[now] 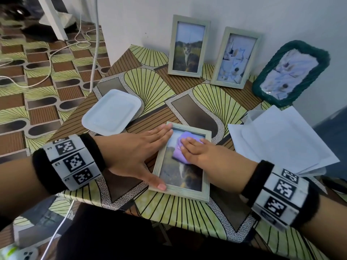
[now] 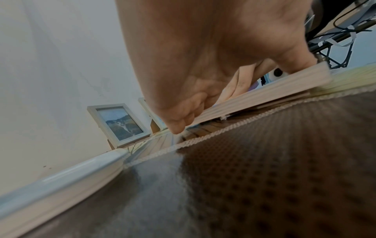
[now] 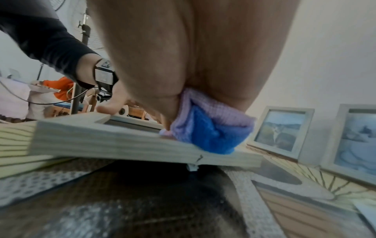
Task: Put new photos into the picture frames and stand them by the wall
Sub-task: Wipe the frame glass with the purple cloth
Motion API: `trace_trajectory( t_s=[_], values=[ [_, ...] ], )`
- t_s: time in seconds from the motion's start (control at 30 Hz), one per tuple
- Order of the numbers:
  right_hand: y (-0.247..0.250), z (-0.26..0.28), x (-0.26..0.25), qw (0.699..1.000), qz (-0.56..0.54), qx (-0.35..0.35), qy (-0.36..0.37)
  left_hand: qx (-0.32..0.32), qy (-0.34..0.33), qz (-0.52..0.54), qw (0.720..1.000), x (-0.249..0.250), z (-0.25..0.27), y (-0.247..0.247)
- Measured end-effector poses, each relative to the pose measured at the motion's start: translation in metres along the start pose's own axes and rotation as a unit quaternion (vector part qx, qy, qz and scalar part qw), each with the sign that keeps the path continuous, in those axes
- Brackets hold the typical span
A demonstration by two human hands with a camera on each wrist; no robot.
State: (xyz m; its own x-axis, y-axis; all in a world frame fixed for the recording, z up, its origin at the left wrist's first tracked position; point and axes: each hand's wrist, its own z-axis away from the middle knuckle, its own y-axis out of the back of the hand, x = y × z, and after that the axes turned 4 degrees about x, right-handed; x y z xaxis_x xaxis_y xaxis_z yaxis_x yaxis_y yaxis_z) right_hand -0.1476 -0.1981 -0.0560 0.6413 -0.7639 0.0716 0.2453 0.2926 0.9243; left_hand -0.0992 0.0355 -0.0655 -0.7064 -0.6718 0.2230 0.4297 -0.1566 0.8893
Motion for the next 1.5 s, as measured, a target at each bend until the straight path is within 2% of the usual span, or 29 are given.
trace_trajectory(
  t_s=[0.2, 0.53, 0.67, 0.73, 0.87, 1.0, 1.23, 1.33, 1.5],
  values=[
    [-0.003, -0.013, -0.010, 0.996, -0.080, 0.008, 0.024, -0.006, 0.002, -0.003, 1.000, 0.001, -0.002, 0.002],
    [-0.017, 0.005, -0.024, 0.985, -0.101, 0.034, 0.132, -0.005, -0.003, 0.001, 1.000, -0.001, -0.002, 0.000],
    [-0.009, 0.016, -0.016, 0.984, -0.106, 0.035, 0.137, -0.001, -0.002, 0.005, 1.000, -0.001, -0.002, 0.000],
    [-0.006, 0.029, -0.013, 0.985, -0.065, 0.061, 0.146, 0.000, -0.002, 0.007, 1.000, -0.001, -0.002, 0.000],
    [-0.002, 0.044, -0.017, 0.992, -0.035, 0.092, 0.084, -0.002, -0.001, 0.008, 1.000, -0.002, -0.002, 0.000],
    [-0.001, 0.025, -0.004, 0.999, 0.006, 0.023, 0.045, -0.007, 0.000, 0.003, 1.000, -0.001, -0.002, -0.001],
    [0.006, 0.004, 0.020, 0.996, 0.090, -0.001, 0.017, -0.002, 0.003, 0.000, 1.000, -0.002, -0.002, -0.002],
    [0.007, -0.004, 0.031, 0.998, 0.062, -0.009, -0.002, -0.007, 0.007, 0.000, 1.000, -0.002, -0.003, -0.002],
    [0.004, -0.012, 0.028, 1.000, -0.004, 0.018, -0.026, -0.008, 0.008, 0.003, 1.000, -0.002, -0.003, -0.001]
  ],
)
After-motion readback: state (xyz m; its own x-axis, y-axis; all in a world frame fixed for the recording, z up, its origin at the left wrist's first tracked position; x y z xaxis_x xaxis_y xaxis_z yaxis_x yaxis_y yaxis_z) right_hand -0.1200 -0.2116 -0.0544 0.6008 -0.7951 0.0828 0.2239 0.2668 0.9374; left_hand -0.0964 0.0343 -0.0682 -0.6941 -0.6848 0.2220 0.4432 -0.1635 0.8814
